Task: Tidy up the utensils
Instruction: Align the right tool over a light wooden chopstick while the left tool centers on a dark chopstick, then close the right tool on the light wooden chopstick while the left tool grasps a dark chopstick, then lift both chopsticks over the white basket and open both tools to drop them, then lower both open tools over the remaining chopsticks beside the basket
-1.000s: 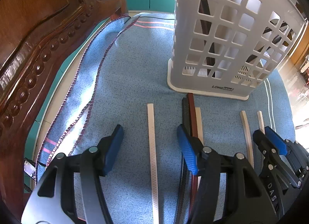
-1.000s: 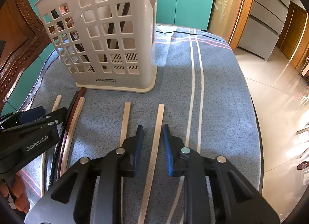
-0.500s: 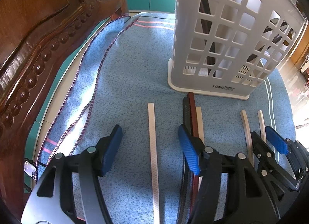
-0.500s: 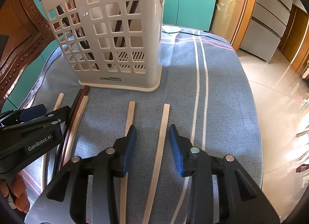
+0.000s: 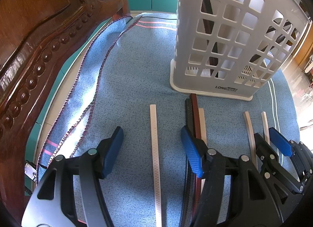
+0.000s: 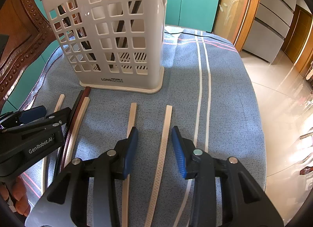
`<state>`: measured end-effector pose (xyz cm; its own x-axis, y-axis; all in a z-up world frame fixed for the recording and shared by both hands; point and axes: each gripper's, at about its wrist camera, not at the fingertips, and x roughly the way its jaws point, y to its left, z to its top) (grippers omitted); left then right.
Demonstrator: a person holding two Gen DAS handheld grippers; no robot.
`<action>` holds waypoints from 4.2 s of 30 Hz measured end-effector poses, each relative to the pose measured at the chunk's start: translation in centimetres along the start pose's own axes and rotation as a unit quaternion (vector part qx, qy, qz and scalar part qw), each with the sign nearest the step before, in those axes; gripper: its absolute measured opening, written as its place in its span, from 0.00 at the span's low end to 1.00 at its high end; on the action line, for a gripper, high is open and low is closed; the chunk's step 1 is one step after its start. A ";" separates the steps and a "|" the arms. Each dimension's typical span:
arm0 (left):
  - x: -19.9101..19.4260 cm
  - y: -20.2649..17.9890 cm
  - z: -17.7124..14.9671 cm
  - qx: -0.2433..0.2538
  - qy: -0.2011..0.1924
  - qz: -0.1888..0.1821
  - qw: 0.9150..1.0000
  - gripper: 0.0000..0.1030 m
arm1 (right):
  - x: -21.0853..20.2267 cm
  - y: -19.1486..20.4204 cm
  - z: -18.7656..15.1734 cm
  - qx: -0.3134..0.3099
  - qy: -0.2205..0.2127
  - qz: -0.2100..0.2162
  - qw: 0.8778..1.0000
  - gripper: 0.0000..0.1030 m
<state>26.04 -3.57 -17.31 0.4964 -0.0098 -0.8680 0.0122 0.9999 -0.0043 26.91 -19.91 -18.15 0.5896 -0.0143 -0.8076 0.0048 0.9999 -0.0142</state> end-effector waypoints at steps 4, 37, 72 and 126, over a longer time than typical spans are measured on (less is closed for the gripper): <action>0.0 0.1 -0.1 0.001 0.001 -0.002 1.000 0.61 | 0.0 0.1 0.0 -0.002 0.003 0.000 1.000 0.37; -12.1 3.1 2.0 -0.009 -0.160 -0.107 0.981 0.07 | -10.5 -2.9 1.8 0.027 -0.106 0.125 0.986 0.06; -16.6 3.5 10.8 -0.110 -0.338 -0.126 0.926 0.07 | -17.1 -5.3 12.5 0.088 -0.357 0.113 0.923 0.09; -1.6 -1.2 0.5 0.059 0.008 -0.066 0.996 0.40 | -1.4 -2.3 2.0 -0.005 0.051 0.092 0.994 0.34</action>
<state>25.69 -4.78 -15.69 0.4702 -0.1403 -0.8713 0.1785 0.9820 -0.0618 27.72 -22.15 -15.85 0.4947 0.1680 -0.8527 -0.1042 0.9855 0.1338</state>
